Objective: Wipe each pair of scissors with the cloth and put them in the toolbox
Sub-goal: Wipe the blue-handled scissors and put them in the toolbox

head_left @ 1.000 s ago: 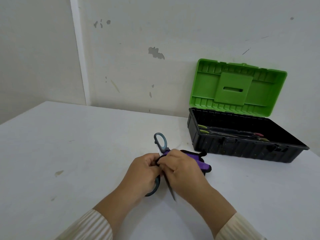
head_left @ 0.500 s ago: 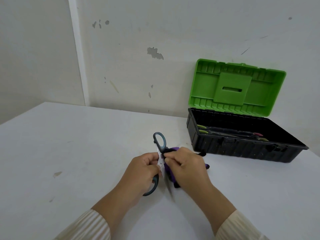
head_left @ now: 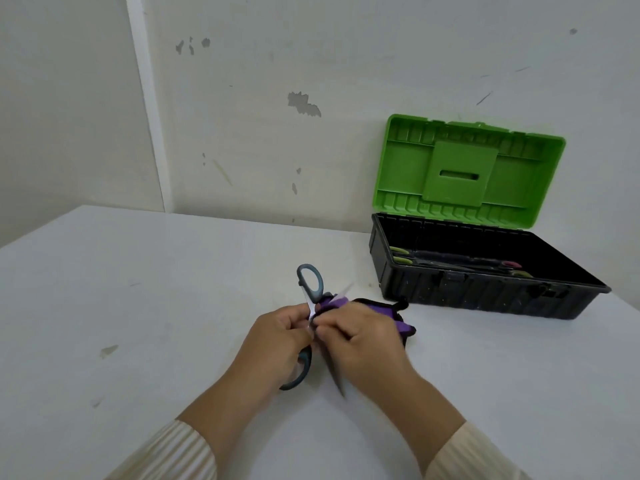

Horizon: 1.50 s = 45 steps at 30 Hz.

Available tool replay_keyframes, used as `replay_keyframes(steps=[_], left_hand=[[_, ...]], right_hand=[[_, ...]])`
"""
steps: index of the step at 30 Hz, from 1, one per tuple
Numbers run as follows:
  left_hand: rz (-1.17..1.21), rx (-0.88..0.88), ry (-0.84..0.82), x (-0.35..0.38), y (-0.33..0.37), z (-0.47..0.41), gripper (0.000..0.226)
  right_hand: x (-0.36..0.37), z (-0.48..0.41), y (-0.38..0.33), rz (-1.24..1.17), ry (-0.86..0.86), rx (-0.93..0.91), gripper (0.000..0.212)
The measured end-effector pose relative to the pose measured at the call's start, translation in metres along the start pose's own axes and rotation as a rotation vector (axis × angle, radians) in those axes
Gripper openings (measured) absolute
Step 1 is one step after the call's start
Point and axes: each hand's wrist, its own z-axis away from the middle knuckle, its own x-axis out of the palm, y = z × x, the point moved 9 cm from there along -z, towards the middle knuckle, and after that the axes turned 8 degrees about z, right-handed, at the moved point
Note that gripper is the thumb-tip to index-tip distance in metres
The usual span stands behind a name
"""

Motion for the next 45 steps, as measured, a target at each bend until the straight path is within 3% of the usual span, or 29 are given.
replay_keyframes(steps=[9,15,17,23,29,31,33,37,38,45], left_hand=[[-0.049,0.018,-0.001,0.002,0.0,0.001,0.038],[-0.051,0.011,-0.035,0.007,0.007,0.006,0.044],[-0.038,0.004,0.009,0.0,0.007,0.002,0.041],[0.103,0.012,0.135,-0.016,0.003,-0.002,0.036],[0.373,0.081,0.432,-0.062,0.015,-0.002,0.023],[0.413,0.104,0.464,-0.069,0.018,-0.001,0.016],[0.469,0.116,0.409,-0.06,0.022,0.0,0.013],[0.599,0.091,0.246,-0.029,0.018,0.001,0.012],[0.604,0.088,0.229,-0.026,0.017,0.001,0.014],[0.636,0.04,0.283,-0.059,0.02,-0.009,0.019]], right_hand=[[0.012,-0.006,0.003,0.023,-0.067,0.027,0.015],[-0.049,-0.015,0.075,-0.077,0.249,0.429,0.013],[-0.058,-0.009,0.068,-0.139,0.289,0.395,0.019],[0.013,-0.001,-0.01,0.036,-0.132,-0.098,0.012],[0.024,0.0,0.004,0.199,-0.31,-0.07,0.015],[0.022,0.001,0.003,0.257,-0.301,-0.042,0.034],[0.017,0.002,-0.006,0.168,-0.228,0.016,0.048],[0.032,0.007,-0.001,-0.229,-0.256,0.306,0.008],[0.035,0.008,0.004,-0.305,-0.272,0.368,0.008],[0.021,0.01,0.034,-0.478,-0.303,0.545,0.013]])
